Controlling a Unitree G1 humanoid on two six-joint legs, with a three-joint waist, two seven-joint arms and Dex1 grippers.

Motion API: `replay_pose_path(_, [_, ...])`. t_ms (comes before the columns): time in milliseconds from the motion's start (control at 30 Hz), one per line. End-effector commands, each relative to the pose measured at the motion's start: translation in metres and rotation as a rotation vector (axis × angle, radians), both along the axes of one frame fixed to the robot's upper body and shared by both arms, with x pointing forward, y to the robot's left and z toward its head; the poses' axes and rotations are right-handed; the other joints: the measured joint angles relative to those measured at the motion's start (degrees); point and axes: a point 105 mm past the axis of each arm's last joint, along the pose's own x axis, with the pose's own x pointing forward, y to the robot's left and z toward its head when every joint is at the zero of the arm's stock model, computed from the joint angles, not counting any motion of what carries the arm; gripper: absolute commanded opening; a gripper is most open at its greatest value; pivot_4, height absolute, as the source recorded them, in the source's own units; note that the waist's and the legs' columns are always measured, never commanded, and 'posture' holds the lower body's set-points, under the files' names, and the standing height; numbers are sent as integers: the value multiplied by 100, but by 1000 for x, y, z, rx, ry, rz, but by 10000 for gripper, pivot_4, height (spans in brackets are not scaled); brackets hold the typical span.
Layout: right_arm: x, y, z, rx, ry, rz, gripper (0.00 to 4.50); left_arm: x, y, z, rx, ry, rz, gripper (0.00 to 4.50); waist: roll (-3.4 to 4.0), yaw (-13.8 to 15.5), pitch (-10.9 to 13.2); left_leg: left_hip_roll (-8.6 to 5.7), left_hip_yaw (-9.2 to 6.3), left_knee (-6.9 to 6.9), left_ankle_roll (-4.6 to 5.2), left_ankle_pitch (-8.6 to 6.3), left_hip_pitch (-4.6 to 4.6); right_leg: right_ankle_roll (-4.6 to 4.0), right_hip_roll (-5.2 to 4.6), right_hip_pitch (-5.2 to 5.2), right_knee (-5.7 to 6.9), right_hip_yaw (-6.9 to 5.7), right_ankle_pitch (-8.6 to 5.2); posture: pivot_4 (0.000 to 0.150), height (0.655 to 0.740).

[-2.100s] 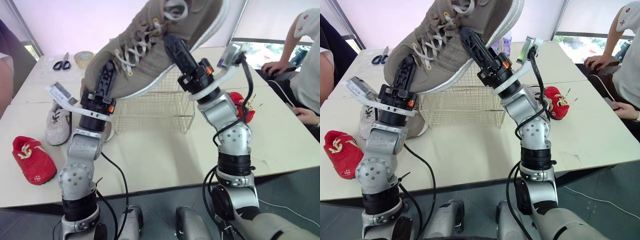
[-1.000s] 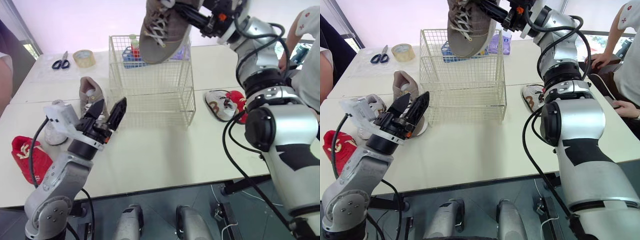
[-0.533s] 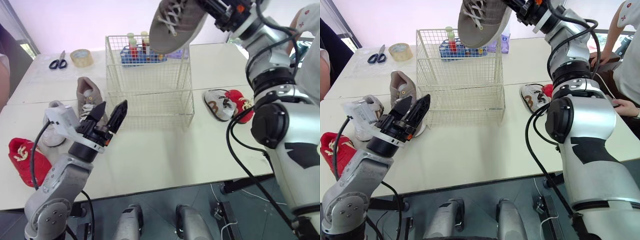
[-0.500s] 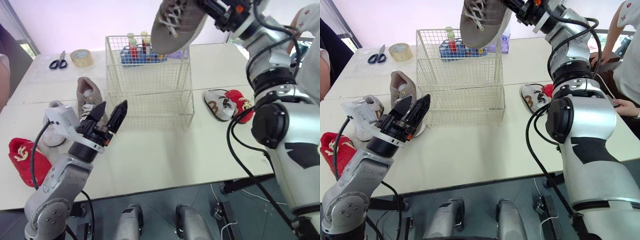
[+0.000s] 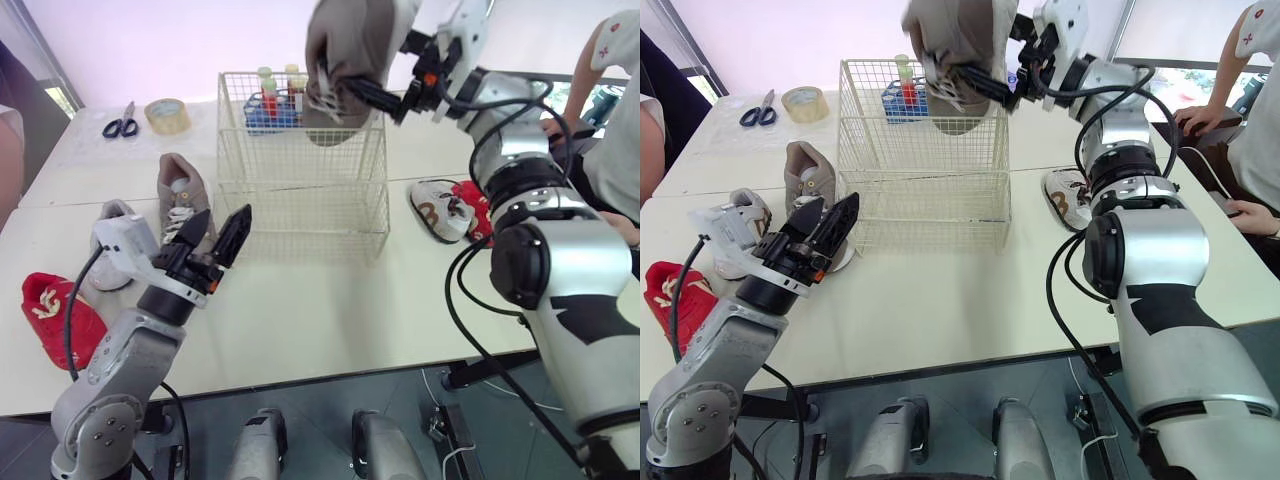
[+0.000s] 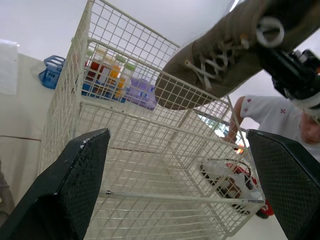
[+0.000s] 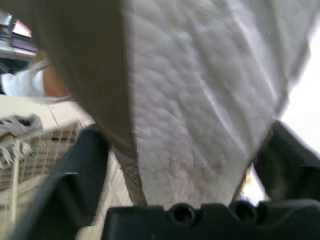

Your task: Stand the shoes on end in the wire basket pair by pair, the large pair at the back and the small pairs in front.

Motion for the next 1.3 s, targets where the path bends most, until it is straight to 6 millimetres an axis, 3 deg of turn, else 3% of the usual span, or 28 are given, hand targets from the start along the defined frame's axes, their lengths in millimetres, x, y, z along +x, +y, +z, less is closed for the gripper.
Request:
replay_pose_path(33, [-2, -2, 23, 32, -61, -39, 44420, -3, 1, 8, -7, -42, 12, 45000, 0, -5, 0, 0, 0, 0, 0, 0, 1, 0, 0, 0, 2, 0, 0, 1500, 7400])
replay_pose_path(667, [2, -19, 14, 14, -90, -120, 44420, 0, 0, 6, 27, -24, 1, 45000, 0, 4, 0, 0, -2, 6, 1, 1, 3, 1, 1, 5, 7, 0, 1, 1500, 7400])
replay_pose_path(800, [-16, -14, -12, -111, -21, 75, 44420, -11, 6, 11, 91, -26, -3, 45000, 0, -3, -1, 1, -2, 5, 1, 1, 5, 2, 2, 5, 11, 0, 1, 1500, 7400])
replay_pose_path(967, [-76, 1, -55, -448, 111, 381, 44420, -28, 12, 12, 257, 17, -102, 45000, 13, 34, 0, 4, -7, 5, 1, 1, 7, 3, 0, 4, 23, -1, -1, 1500, 7400])
replay_pose_path(1067, [-95, 5, -73, -578, 176, 438, 44420, -34, 14, 6, 391, 69, -173, 45000, 17, 15, 1, 3, -3, 7, -3, 1, 9, 2, -1, -2, 26, -1, -1, 1500, 7400])
replay_pose_path(1167, [-99, 7, -96, -693, 234, 422, 44420, -35, 15, 3, 462, 87, -195, 45000, 16, -3, -2, 5, 2, 3, -28, -6, 37, 0, -2, 6, 29, -1, -1, 1500, 7400])
replay_pose_path(1300, [-90, 12, -116, -761, 264, 360, 44420, -34, 12, 0, 432, 86, -195, 45000, 14, -14, -3, 8, 7, -16, -30, -8, 96, -1, -4, 33, -12, -3, -2, 1500, 7400])
